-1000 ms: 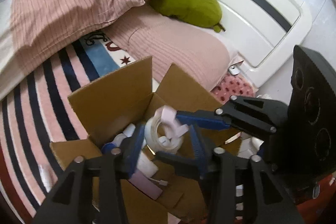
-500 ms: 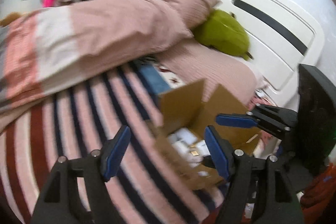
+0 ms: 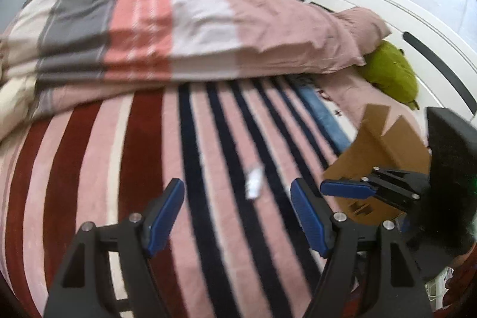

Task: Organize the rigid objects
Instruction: 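Grasp the white bottle with the right gripper, then place the white bottle into the cardboard box and open the right gripper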

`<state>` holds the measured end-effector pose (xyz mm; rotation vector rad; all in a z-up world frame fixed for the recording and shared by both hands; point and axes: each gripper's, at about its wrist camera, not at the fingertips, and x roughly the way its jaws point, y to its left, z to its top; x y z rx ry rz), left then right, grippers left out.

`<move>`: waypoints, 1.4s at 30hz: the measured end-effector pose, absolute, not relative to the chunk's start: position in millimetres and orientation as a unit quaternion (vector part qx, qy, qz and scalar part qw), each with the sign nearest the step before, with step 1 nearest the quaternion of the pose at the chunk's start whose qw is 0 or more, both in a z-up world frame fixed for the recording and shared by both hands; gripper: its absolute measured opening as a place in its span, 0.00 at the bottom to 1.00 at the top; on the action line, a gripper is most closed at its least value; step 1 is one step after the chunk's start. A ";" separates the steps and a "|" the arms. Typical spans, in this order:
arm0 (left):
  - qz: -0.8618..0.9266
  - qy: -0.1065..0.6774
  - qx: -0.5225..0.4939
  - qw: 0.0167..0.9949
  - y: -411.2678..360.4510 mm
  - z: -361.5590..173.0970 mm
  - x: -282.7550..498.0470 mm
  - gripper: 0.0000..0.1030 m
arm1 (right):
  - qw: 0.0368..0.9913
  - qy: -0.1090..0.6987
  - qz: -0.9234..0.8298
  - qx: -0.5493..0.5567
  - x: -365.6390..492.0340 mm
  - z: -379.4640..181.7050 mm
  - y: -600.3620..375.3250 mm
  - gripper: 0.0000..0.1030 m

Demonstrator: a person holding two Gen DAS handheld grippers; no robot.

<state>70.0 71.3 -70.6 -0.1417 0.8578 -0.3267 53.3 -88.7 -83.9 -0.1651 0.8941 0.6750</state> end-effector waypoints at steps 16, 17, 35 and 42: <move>-0.145 0.447 -0.110 0.876 101.7 -121.7 62.5 0.69 | 0.854 0.477 0.208 -0.026 142.8 -206.3 -77.1 0.31; -0.145 0.447 -0.110 0.876 101.0 -120.9 63.0 0.69 | 0.857 0.473 0.201 -0.040 141.8 -206.5 -76.2 0.26; -0.261 0.400 -0.126 0.869 29.6 -60.5 57.0 0.68 | 0.860 0.375 0.338 -0.072 39.1 -85.3 -86.1 0.20; -0.311 0.383 -0.114 0.862 -20.0 -32.3 62.1 0.46 | 0.878 0.335 0.336 -0.068 16.8 -46.5 -124.1 0.20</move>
